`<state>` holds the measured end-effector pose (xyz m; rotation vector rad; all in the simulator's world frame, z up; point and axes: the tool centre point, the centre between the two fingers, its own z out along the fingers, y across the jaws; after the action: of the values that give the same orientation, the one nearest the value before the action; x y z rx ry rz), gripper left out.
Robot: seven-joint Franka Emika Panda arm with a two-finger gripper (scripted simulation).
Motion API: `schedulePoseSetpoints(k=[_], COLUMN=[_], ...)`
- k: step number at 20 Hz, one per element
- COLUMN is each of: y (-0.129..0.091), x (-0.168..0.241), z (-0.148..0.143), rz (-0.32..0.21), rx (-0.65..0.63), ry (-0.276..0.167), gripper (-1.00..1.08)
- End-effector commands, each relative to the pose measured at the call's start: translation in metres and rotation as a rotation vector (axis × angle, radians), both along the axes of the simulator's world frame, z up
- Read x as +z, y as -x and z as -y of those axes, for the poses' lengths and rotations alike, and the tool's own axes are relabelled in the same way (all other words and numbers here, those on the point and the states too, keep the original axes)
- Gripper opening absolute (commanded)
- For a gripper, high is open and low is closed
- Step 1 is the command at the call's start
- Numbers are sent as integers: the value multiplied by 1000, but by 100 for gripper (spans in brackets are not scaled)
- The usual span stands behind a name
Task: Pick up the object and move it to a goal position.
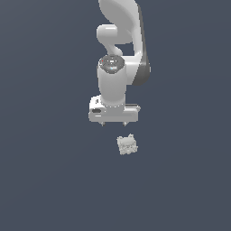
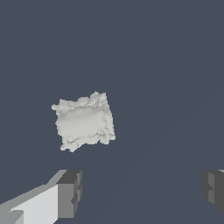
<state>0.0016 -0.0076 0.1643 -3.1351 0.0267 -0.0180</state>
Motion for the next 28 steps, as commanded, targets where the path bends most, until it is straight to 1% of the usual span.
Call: schedulePoseSetpoints(k=[1, 4, 8, 11, 19, 28], y=[0, 0, -1, 0, -5, -24], x=[0, -1, -5, -4, -13, -52], z=[0, -7, -28, -34, -37, -57], rz=[0, 0, 0, 0, -2, -8], rx=[0, 6, 22, 21, 47, 159], ry=[0, -6, -27, -34, -26, -3], gripper=[100, 100, 100, 100, 100, 100])
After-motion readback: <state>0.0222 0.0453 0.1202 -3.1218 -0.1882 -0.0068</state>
